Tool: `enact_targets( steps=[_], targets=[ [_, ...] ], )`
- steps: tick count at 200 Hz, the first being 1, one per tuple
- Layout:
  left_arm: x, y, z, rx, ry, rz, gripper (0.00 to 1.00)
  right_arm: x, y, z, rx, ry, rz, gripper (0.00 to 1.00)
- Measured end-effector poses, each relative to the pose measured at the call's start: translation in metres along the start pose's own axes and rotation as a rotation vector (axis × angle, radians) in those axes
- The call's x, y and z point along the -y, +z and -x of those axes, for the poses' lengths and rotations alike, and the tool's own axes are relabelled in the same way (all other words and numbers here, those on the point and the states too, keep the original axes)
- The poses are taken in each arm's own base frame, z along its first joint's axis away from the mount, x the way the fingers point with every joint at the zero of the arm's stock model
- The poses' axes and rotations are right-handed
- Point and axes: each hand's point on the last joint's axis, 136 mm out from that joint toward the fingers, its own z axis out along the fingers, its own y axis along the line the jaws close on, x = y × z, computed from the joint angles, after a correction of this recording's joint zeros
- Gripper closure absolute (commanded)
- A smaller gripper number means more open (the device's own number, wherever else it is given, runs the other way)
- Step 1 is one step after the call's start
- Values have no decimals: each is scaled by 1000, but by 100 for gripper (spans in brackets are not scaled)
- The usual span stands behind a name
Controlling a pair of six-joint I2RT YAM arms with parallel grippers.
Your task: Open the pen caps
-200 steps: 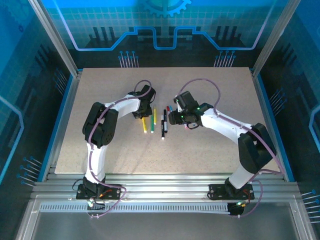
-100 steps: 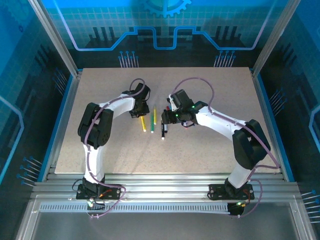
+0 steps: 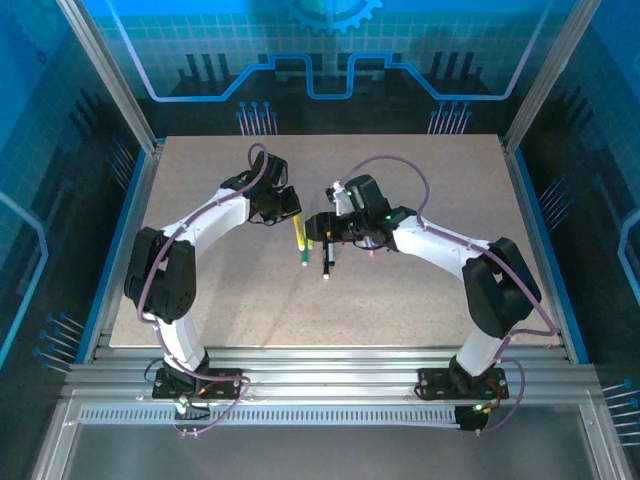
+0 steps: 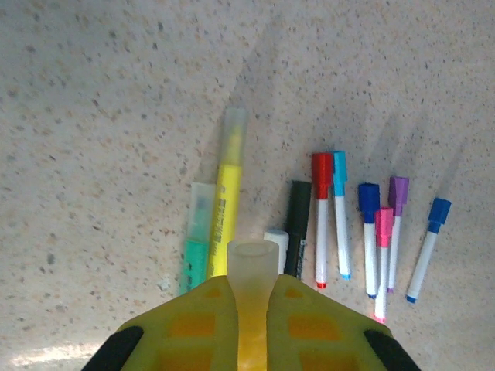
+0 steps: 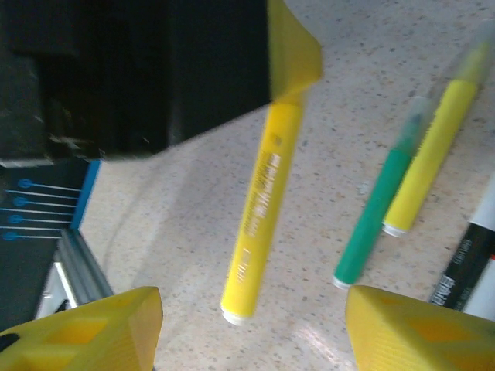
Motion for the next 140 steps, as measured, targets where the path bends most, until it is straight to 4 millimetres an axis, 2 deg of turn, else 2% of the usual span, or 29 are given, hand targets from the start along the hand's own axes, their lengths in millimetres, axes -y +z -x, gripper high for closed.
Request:
enact_targets(
  steps=[47,63,111,140],
  targets=[
    [1,6,-14,-51,-34,-43,100,-4,7,1,-8,28,57,39],
    [5,2,-14,-52,-46,-65,100,0,11,-2,-21,41,52,42],
    [22,-10,-10,-28,-43,-126,100,9,17,-9,-48,65,30,45],
    [27,-9,-15,-37,-43,-137,100,8,18,-8,-43,71,37,54]
  ],
)
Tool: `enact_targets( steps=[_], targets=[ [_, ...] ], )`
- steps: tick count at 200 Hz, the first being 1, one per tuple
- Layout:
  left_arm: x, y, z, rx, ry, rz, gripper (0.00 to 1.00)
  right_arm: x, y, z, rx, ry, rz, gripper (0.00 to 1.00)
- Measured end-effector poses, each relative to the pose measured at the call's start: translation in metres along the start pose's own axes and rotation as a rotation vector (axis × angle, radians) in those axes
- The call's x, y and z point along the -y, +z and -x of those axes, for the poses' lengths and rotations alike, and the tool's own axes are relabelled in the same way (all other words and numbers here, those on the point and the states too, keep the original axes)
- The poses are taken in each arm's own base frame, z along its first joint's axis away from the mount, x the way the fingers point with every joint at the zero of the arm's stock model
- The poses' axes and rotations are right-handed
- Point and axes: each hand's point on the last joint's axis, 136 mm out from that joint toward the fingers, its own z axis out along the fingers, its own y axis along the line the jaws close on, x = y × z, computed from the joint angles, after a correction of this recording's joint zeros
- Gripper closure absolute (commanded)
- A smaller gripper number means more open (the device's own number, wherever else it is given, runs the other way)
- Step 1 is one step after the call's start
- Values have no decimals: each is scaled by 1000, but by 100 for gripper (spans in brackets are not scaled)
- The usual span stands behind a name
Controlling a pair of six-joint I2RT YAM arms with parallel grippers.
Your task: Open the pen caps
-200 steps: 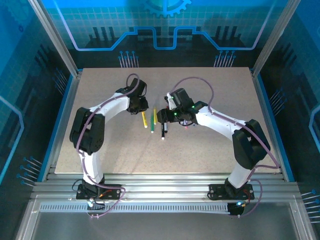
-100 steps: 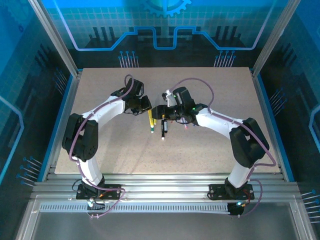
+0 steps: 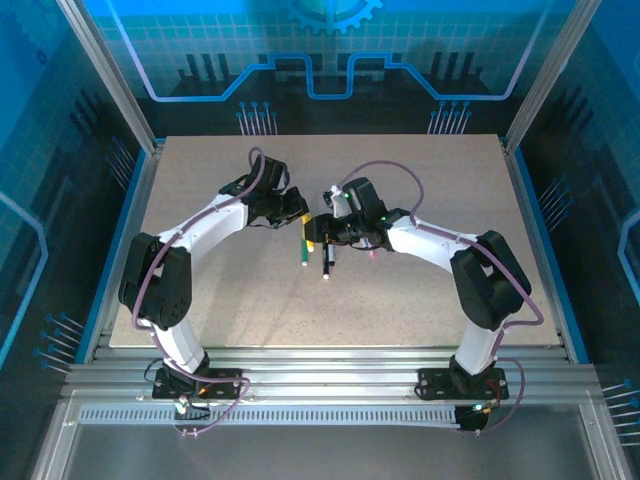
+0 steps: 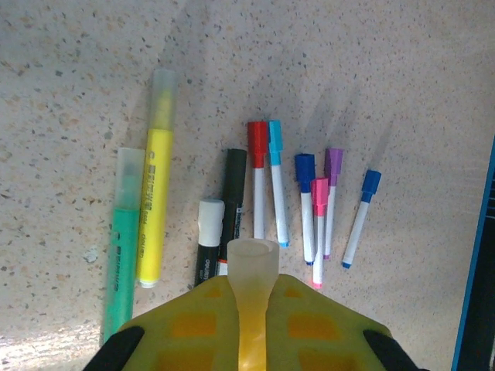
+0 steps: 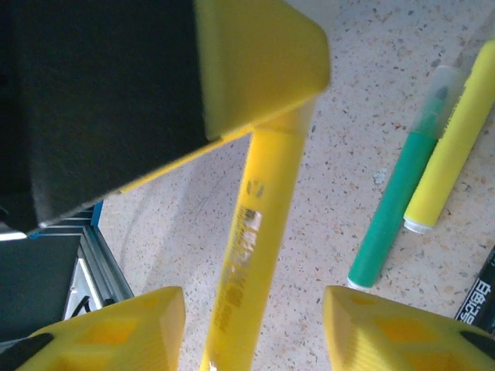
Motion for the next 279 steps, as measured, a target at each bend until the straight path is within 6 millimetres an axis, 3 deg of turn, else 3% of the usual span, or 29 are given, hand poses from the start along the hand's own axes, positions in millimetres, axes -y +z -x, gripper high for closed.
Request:
enact_targets(
  steps=[47,82,114,127,136,165,241,274,279],
  targets=[
    [2,1,-3,-5,3,-4,100,5,7,-1,-12,16,1,58],
    [2,1,-3,-5,3,-2,100,9,11,-2,-19,40,-6,100],
    [2,1,-3,-1,4,-1,100,11,10,-1,-17,53,-8,100],
    [1,1,-2,2,4,5,80,11,10,-2,-17,52,-8,100],
    [0,1,-2,5,7,10,73,10,10,-2,-20,50,-5,100],
    [-4,1,-2,12,9,33,69,9,10,-2,-23,44,0,100],
    [0,3,4,24,12,35,74,4,6,-4,-26,38,16,100],
    [1,10,8,20,11,43,100,4,6,-5,-28,36,9,100],
    [0,11,8,18,9,45,100,5,6,-6,-28,38,5,100]
  ],
)
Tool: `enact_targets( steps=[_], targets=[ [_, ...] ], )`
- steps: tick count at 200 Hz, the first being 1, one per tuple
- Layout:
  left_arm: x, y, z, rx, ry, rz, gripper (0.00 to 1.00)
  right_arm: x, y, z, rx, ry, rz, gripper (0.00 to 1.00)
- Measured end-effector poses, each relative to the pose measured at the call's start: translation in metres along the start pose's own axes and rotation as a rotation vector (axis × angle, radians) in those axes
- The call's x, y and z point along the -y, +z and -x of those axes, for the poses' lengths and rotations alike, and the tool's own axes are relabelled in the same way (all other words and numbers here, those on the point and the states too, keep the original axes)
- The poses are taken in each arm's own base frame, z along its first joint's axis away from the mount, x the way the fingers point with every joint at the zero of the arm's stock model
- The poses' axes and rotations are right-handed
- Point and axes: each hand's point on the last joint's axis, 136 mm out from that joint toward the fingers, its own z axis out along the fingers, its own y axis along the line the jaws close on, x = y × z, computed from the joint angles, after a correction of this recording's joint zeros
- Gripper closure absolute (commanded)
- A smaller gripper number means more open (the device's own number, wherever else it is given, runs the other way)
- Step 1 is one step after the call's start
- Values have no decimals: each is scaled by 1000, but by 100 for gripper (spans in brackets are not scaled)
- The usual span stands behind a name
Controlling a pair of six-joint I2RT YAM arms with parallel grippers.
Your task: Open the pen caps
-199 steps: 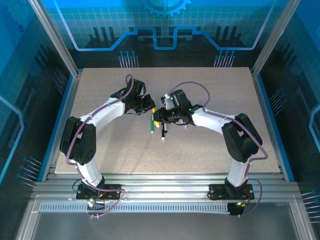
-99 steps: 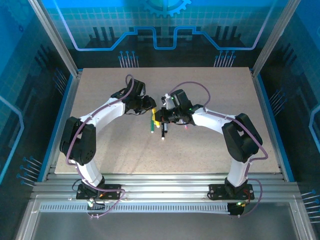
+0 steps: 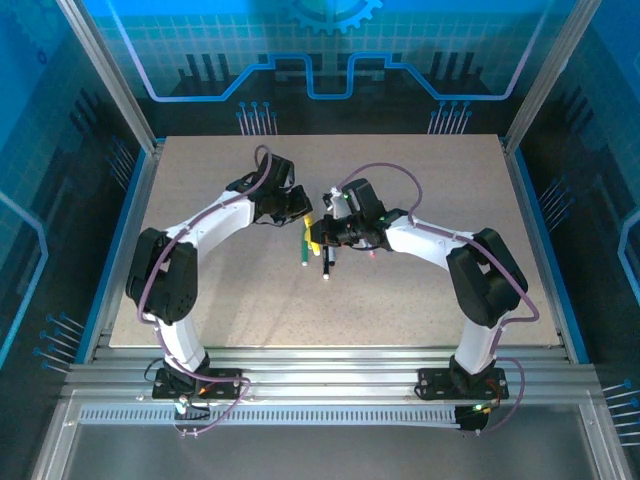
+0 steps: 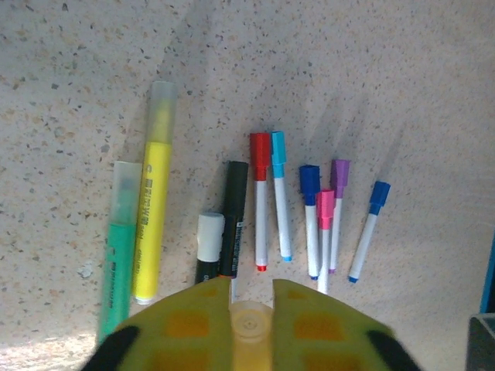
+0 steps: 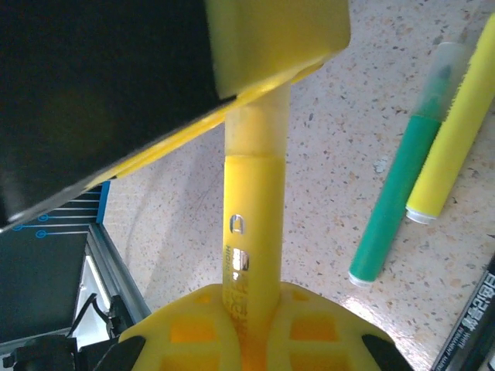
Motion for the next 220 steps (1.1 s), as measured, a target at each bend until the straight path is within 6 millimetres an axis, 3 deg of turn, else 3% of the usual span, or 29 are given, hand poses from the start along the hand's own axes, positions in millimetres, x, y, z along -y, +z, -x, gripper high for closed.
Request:
enact_targets(
  steps=[61,80,94,116,136,155,180,199,220],
  targets=[
    [-1,6,-7,-49,-13,17,100,7,-6,-12,6,5,-16,100],
    [-5,4,25,32,-27,40,100,5,-29,-45,-41,22,-13,100],
    [-16,1,53,92,-52,67,100,-8,-50,-60,-52,14,12,100],
    [-34,-5,81,153,-68,118,100,-26,-78,-63,-23,-40,33,100],
    [-36,-7,94,176,-40,156,100,-20,-101,-48,21,-60,-30,100],
    [-41,-10,102,185,-13,180,100,12,-125,-2,131,-33,-166,100],
    [-72,-20,116,195,-18,255,100,75,-147,56,249,35,-382,100],
    [-103,-28,127,210,-26,341,100,128,-151,85,267,93,-546,100],
    [-137,-36,135,215,-30,433,100,184,-158,102,253,152,-720,100]
  ],
)
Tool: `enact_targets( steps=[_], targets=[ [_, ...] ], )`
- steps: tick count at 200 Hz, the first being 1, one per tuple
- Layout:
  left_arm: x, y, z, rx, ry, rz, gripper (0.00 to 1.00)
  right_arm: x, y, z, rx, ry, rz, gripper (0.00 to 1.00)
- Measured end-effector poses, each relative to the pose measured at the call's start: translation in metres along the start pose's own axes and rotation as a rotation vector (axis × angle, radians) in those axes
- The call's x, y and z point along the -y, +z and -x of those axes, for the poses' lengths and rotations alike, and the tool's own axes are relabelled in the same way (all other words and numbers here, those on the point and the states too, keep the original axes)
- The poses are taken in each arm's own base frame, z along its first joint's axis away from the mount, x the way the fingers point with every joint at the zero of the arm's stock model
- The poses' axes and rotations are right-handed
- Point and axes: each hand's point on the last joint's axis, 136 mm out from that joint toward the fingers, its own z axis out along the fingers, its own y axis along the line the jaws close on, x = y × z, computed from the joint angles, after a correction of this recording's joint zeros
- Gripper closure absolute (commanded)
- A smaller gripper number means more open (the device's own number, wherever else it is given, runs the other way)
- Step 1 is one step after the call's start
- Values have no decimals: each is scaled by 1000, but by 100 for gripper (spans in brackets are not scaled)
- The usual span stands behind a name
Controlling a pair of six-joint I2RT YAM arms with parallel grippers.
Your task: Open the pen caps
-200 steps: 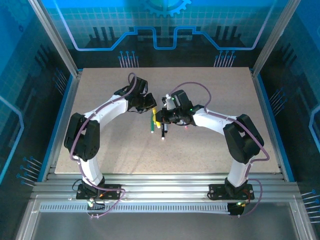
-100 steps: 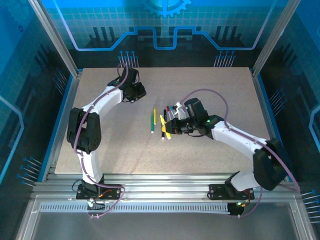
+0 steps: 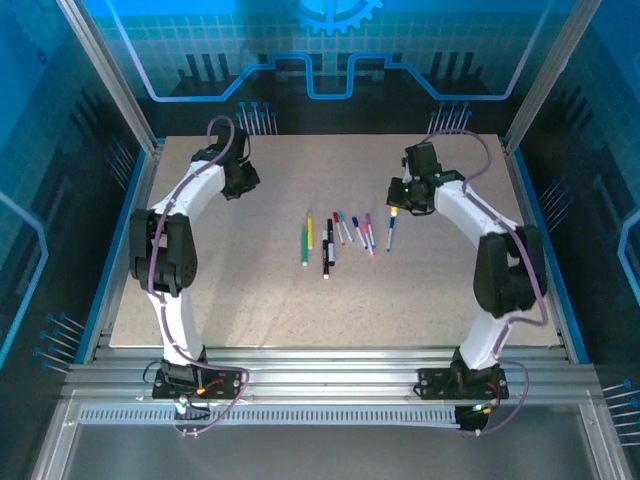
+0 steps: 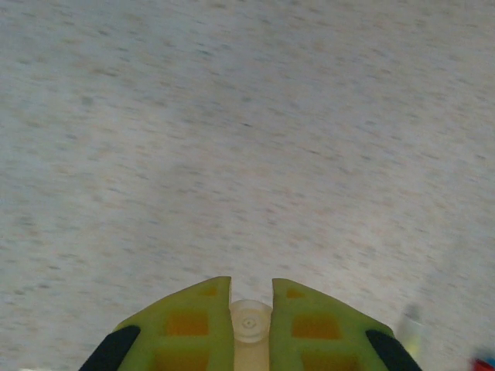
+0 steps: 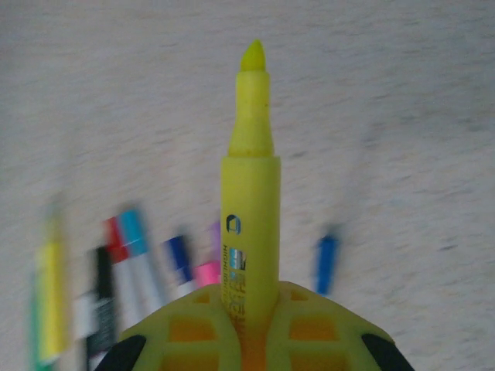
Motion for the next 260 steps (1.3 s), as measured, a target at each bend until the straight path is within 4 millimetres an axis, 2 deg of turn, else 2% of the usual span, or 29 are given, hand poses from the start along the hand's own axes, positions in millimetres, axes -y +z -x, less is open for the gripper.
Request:
enact_targets(
  steps=[19,46,78,101,129,154,174,189,210,233,260],
  targets=[
    [-22,9,6,-6,0,57,100,38,17,13,-12,27,-132,100],
    [-49,29,16,-26,-15,119,100,86,22,34,-12,85,-250,100],
    [-70,50,16,-65,-36,165,100,123,35,57,-21,138,-304,100],
    [-71,61,14,-88,-35,178,100,142,54,52,-70,149,-345,100],
    [-71,71,13,-102,-32,189,100,151,66,31,-151,137,-376,100],
    [-75,79,8,-125,-29,206,100,156,64,27,-169,117,-403,100],
    [-77,84,3,-140,-27,214,91,159,63,25,-179,102,-417,100],
    [-77,86,2,-144,-26,215,81,160,63,24,-183,95,-424,95],
    [-77,86,2,-144,-25,215,73,162,65,17,-202,87,-427,86],
    [-77,86,2,-146,-20,211,70,163,66,12,-219,79,-429,76],
    [-76,86,2,-149,-18,208,69,163,66,11,-222,67,-425,72]
  ],
)
